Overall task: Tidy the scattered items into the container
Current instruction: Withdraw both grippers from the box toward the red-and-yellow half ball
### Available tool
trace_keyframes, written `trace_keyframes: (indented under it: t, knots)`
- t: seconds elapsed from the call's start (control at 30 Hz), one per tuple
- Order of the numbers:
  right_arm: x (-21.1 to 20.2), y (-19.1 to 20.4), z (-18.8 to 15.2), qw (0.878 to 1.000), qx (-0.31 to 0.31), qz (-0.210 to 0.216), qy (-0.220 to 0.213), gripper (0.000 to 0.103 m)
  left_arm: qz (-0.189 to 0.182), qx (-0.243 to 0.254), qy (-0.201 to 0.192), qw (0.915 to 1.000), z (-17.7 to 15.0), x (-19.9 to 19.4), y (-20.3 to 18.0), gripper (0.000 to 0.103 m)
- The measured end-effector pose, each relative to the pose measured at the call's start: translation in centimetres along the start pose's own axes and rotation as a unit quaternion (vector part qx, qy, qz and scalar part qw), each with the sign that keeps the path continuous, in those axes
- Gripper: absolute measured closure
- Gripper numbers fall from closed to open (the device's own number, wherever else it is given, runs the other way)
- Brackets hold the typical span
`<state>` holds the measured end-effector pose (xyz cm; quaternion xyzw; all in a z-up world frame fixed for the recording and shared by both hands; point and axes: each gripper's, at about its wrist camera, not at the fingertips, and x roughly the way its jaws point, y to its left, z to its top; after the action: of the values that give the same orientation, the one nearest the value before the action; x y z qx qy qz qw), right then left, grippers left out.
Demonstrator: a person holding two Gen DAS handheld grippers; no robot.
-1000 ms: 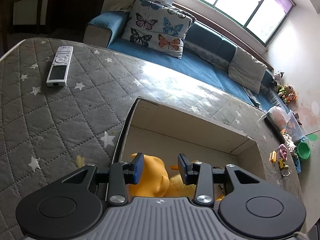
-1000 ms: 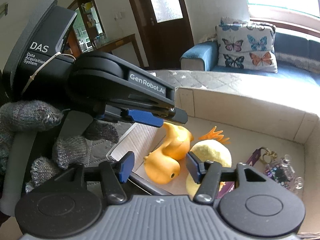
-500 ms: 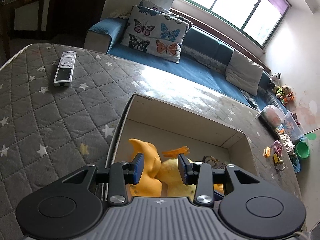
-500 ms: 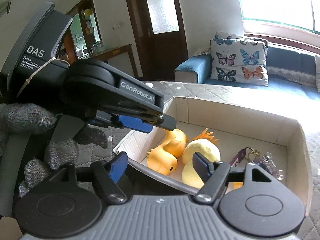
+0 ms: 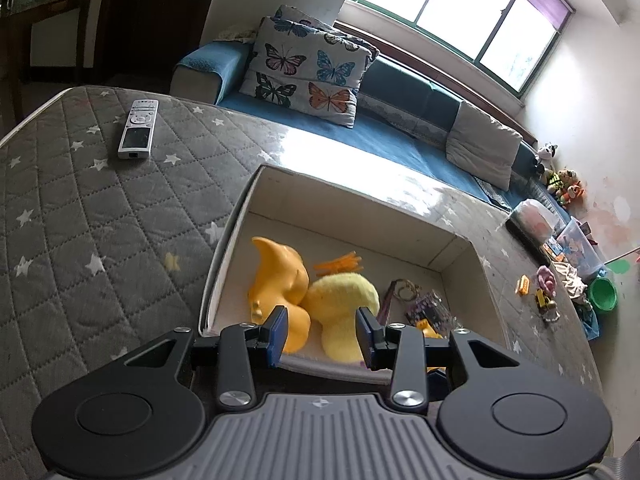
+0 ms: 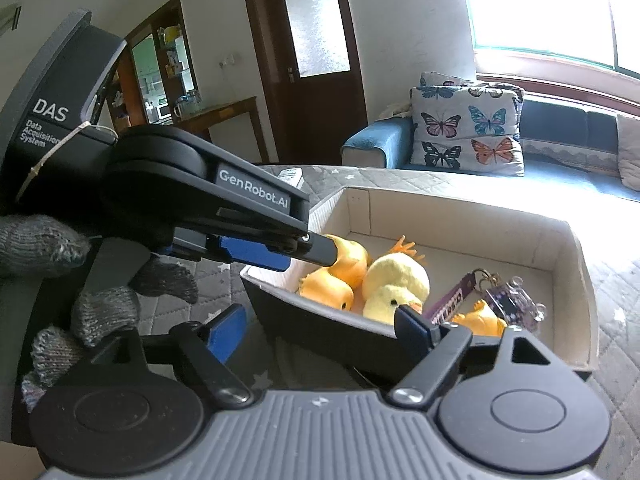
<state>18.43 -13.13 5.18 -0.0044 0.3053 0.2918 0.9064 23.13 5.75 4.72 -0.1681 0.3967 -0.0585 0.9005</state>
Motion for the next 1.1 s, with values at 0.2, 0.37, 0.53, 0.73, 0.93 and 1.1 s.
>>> trace_keyframes:
  t: [0.2,0.37,0.53,0.73,0.93,1.1]
  knots:
    - [-0.9,0.1,-1.1,1.0,0.004,-0.004,0.001,0.018,0.001,-0.002,0.003,1.0,-1.4,-0.4,0.0,0.063]
    - [-1.6,0.5,-2.3,1.0,0.013,-0.002,0.005,0.017,0.003,-0.005,0.007,1.0,-2.5,-0.7,0.1,0.063]
    - [-2.1,0.6,-3.3,1.0,0.014,-0.005,0.01,0.016,0.004,-0.005,0.011,0.9999,-3.7,-1.0,0.1,0.063]
    - [-2.8,0.7,-4.4,1.0,0.018,-0.008,0.014,0.012,0.005,-0.008,0.017,0.9998,-5.0,-1.2,0.0,0.063]
    - [-3.4,0.7,-5.4,1.0,0.02,-0.011,0.02,0.011,0.006,-0.007,0.022,0.9997,-6.0,-1.4,-0.1,0.063]
    - [-3.7,0.8,-6.1,0.999,0.021,-0.013,0.023,0.011,0.007,-0.008,0.028,0.9996,-6.8,-1.4,-0.2,0.063]
